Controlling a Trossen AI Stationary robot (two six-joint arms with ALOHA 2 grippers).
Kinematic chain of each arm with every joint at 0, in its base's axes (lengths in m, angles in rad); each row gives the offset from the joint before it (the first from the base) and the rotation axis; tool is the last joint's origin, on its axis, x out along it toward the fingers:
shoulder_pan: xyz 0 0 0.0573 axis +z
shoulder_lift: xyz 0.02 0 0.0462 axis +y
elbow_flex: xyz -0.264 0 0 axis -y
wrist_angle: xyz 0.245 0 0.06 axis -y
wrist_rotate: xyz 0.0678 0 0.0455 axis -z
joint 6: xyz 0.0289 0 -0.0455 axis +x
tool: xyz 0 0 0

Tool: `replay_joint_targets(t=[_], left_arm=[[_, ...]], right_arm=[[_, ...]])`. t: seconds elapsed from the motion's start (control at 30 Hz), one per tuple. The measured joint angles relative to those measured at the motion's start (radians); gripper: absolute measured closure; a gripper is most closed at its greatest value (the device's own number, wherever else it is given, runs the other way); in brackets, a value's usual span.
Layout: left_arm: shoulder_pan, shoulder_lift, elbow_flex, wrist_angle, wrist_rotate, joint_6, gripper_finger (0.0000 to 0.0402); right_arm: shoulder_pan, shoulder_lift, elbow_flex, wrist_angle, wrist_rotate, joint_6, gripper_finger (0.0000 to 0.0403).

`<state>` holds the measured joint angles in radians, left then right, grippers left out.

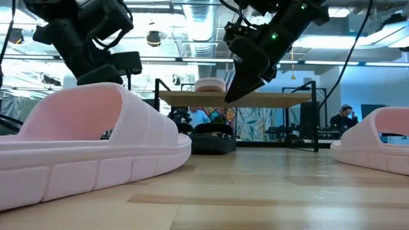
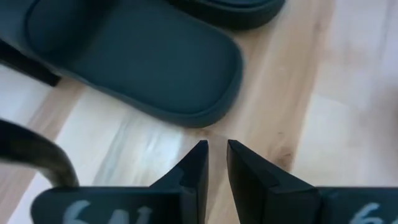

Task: Pick and place slides into the shelf
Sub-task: Adjust the black slides under the shelf

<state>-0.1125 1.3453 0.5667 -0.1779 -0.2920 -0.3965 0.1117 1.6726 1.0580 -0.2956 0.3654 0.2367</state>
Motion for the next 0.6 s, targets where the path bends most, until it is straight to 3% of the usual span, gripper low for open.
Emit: replay_joint_targets(t=[0.2,0.6], left_arm=[[0.02,0.005,0.0,0.016,-0.036,0.019,0.0354],[0.035,0.096,0.0,0.067,-0.005,0.046,0.0354]], right_arm=[[0.006,0.0,0.0,0.0,0.002,0.0,0.0338],[0.012,0.0,0.0,-0.005,0.002,0.018,0.0338]])
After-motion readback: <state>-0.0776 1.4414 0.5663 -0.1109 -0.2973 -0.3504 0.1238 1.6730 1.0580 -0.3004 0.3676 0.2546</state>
